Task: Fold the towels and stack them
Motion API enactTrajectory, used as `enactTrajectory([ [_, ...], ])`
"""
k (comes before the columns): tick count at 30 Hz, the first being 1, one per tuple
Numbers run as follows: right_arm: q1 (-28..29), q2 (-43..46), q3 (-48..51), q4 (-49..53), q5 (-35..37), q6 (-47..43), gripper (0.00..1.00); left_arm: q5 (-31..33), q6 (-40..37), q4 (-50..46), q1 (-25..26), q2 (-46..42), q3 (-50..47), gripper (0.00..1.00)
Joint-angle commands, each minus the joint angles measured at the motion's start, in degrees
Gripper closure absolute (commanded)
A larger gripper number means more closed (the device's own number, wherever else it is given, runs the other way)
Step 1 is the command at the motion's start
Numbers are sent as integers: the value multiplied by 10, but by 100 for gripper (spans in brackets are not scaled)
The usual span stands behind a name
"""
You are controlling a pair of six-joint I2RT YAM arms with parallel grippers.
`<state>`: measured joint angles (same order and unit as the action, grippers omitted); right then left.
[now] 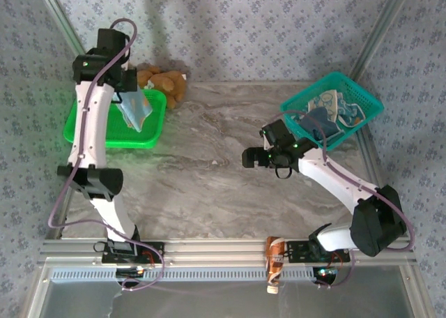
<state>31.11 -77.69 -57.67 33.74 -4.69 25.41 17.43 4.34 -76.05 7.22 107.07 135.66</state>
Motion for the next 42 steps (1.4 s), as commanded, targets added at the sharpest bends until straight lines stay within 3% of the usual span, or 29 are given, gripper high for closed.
enactTrajectory([
  [1,-5,-3,-16,20,11,-8,0,8,11,7,-1,35,23,100],
  [5,-9,0,-6,19,8,-9,0,-23,41,-9,-1,81,65,100],
  [10,-14,7,6,16,6,-7,0,-106,83,-9,4,111,95,100],
  [14,-19,13,15,13,5,-5,0,-127,96,-2,10,122,96,100],
  [42,-28,11,22,10,-1,-1,0,-107,36,28,-58,145,35,100],
])
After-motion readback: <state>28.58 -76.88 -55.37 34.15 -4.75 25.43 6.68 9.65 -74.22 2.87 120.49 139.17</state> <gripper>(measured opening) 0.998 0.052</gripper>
